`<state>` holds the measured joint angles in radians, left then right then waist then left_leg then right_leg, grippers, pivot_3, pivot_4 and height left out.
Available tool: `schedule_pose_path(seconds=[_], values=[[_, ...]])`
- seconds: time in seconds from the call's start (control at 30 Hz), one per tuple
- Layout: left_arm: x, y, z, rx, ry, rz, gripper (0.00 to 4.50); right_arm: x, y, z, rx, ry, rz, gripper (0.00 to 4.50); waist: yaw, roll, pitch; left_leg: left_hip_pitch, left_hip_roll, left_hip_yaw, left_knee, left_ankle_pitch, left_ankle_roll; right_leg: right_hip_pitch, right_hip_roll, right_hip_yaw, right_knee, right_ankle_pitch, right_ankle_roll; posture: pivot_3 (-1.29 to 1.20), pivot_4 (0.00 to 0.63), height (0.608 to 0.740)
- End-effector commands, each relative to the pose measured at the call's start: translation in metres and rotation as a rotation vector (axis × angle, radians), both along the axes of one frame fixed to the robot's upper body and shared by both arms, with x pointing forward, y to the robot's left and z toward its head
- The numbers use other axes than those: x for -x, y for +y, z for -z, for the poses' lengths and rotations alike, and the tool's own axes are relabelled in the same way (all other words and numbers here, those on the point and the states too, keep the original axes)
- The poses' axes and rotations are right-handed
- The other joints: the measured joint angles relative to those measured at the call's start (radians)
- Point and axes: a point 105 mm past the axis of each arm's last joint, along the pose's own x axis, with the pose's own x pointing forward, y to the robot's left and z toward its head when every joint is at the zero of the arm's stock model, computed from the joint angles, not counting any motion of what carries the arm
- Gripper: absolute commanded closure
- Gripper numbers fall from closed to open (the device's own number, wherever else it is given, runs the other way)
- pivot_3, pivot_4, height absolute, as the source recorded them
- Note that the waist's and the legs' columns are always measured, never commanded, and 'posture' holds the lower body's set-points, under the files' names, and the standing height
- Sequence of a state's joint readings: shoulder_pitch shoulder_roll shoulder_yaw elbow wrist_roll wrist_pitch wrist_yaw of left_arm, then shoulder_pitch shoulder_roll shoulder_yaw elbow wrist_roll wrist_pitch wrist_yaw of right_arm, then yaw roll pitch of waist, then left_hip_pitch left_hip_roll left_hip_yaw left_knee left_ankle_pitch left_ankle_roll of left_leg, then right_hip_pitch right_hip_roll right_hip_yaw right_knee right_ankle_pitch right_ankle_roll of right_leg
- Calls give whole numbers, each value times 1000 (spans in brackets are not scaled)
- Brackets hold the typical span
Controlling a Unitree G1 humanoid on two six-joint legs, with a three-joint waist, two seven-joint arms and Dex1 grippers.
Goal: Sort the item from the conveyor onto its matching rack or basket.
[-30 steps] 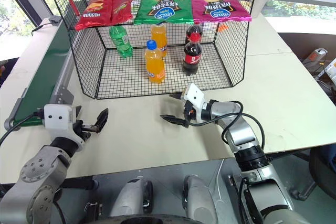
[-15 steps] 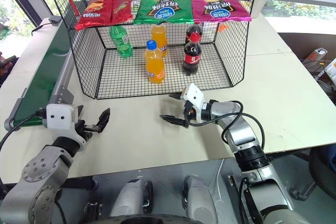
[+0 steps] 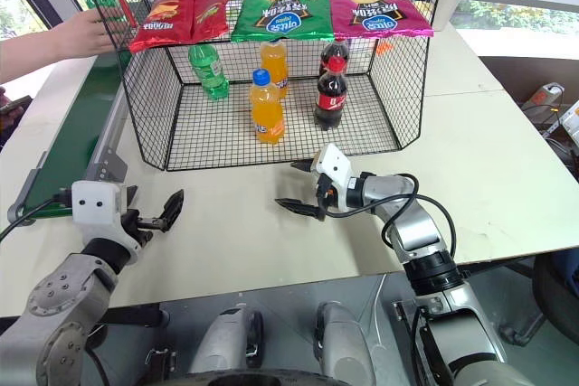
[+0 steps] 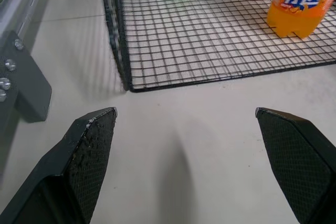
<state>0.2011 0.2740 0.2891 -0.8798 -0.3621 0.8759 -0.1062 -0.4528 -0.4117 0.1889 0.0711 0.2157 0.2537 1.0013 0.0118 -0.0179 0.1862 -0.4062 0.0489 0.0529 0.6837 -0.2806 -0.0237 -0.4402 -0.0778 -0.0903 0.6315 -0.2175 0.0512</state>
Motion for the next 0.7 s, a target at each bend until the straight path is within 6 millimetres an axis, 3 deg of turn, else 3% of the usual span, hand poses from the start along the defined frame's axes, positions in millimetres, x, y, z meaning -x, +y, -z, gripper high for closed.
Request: schedule_pose_path(seconds=[0.03,0.23,0.3,0.47,0.6,0.7], values=[[4,-1,-13,-10,-55,4,87,1,6,-17,-24,-58,-32,0,0,0,0,0,0,0,0,0,0,0,0,0,0,0,0,0,150,740],[3,2,-20,-12,-94,-15,87,1,6,-16,-22,-57,-31,0,0,0,0,0,0,0,0,0,0,0,0,0,0,0,0,0,150,740],[3,8,-31,4,-154,-62,87,1,6,-16,-22,-55,-32,0,0,0,0,0,0,0,0,0,0,0,0,0,0,0,0,0,150,740],[10,43,-68,-2,-324,-248,87,2,6,-15,-22,-51,-34,0,0,0,0,0,0,0,0,0,0,0,0,0,0,0,0,0,150,740],[13,62,-81,-37,-355,-334,87,2,7,-15,-27,-49,-38,0,0,0,0,0,0,0,0,0,0,0,0,0,0,1,2,0,150,740],[16,70,-80,-30,-341,-365,87,5,9,-19,-28,-56,-65,0,-1,0,0,0,0,0,0,0,0,0,0,0,0,1,2,0,150,740]])
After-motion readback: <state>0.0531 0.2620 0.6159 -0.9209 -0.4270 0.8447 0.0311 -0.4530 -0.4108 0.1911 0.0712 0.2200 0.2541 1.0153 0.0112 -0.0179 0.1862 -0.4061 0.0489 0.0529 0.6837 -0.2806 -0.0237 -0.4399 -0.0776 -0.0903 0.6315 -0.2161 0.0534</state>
